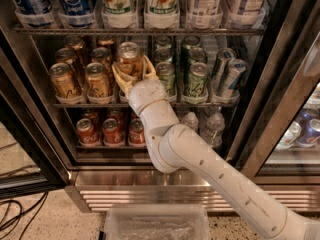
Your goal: Pick orange can from middle shelf of fridge
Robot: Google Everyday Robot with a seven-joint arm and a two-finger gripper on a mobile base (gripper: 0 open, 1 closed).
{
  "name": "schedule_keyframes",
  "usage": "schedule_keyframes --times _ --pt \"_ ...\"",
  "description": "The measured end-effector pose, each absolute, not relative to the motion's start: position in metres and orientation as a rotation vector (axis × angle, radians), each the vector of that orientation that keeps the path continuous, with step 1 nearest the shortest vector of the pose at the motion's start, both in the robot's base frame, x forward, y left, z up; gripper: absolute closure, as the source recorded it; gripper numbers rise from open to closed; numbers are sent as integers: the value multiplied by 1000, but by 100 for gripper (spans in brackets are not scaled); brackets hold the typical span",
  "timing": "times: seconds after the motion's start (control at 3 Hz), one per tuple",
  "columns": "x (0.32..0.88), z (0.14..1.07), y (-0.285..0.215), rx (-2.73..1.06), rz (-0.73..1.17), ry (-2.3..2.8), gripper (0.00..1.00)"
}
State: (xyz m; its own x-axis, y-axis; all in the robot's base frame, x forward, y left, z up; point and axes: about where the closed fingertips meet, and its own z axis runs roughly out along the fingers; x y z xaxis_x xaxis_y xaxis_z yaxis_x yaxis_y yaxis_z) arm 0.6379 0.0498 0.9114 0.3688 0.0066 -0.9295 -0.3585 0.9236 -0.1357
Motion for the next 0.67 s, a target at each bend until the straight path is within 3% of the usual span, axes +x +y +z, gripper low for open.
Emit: schedule_keyframes --times 0.67 --pt "583 920 48 -510 373 1237 100"
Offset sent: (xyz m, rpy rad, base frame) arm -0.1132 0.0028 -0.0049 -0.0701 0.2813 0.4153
